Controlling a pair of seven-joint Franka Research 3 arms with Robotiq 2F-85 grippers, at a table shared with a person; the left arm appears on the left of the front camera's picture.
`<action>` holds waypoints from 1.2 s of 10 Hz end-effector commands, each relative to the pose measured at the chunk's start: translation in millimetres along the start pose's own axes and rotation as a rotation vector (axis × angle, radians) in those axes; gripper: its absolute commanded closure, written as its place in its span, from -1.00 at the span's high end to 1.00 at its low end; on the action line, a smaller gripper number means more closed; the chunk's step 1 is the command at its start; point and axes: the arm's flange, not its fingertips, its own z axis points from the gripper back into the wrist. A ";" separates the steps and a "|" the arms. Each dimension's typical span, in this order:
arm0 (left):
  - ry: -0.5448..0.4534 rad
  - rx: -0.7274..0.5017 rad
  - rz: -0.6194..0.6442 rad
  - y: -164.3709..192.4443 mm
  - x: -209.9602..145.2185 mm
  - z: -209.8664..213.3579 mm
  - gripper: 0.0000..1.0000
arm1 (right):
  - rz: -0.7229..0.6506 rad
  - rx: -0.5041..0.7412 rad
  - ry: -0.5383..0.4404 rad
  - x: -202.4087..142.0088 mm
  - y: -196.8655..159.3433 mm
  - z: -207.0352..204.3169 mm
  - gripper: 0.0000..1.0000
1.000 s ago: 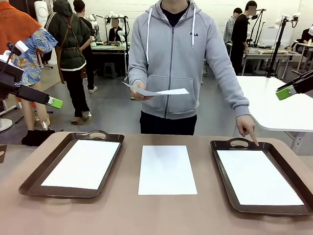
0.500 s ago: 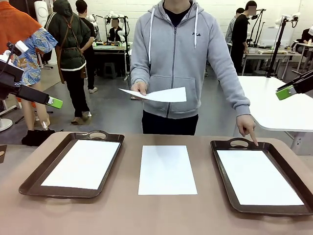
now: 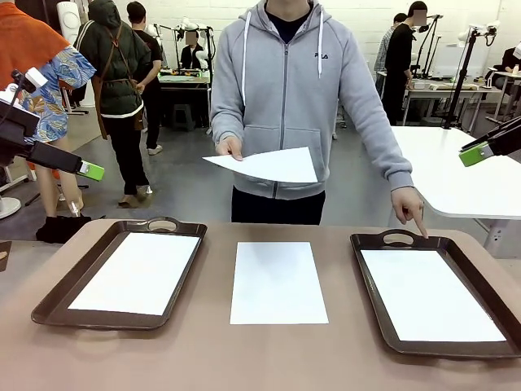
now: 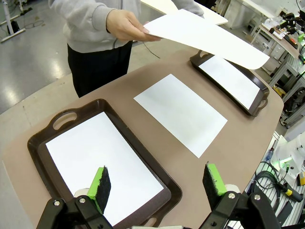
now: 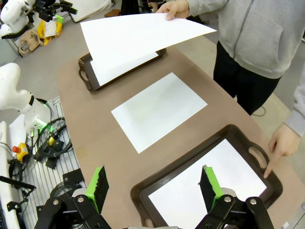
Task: Sort the A4 documents.
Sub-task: Receive the A4 Paper.
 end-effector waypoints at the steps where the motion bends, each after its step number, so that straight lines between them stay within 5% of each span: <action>1: -0.002 0.001 -0.002 -0.2 -0.1 -0.5 1.00 | 0.002 0.006 -0.004 0.3 0.4 -0.7 1.00; 12: -0.002 0.001 -0.002 -0.2 -0.1 -0.5 1.00 | 0.002 0.006 -0.004 0.3 0.4 -0.7 1.00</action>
